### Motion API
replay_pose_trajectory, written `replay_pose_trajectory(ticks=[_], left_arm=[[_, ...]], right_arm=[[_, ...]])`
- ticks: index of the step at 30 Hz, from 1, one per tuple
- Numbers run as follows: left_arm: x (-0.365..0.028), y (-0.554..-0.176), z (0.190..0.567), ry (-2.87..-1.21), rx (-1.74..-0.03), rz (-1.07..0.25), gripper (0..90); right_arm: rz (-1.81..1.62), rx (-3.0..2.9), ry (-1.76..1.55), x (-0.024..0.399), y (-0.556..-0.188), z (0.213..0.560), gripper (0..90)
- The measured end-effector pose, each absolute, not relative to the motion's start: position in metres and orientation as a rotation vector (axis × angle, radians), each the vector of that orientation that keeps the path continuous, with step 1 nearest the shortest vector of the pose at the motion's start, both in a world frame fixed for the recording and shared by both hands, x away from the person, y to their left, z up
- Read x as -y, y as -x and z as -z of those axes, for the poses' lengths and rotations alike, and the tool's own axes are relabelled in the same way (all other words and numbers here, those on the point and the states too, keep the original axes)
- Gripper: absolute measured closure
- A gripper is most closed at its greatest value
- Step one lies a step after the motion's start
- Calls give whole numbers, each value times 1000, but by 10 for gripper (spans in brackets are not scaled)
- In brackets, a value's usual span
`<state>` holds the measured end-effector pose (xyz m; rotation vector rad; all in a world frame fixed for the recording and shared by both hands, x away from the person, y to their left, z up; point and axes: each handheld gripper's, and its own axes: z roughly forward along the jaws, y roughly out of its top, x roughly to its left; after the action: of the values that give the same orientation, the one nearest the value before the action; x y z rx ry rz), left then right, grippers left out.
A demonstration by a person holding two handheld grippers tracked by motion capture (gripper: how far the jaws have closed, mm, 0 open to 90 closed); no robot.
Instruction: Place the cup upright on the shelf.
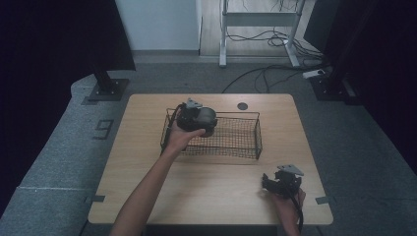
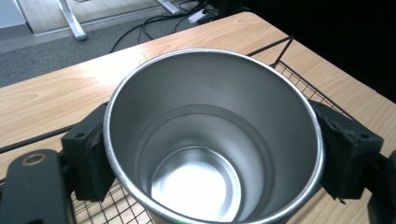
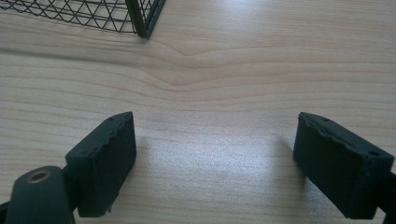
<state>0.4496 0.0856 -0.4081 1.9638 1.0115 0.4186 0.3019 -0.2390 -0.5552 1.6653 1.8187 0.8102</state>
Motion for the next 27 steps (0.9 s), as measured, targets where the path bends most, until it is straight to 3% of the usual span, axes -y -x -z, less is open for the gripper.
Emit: replay_pose_trajectory(ticks=[27], left_arm=[[-80, -470, 451, -1998, -1104, -355, 148]], right_arm=[[-810, -1820, -1663, 239, -302, 555, 132]])
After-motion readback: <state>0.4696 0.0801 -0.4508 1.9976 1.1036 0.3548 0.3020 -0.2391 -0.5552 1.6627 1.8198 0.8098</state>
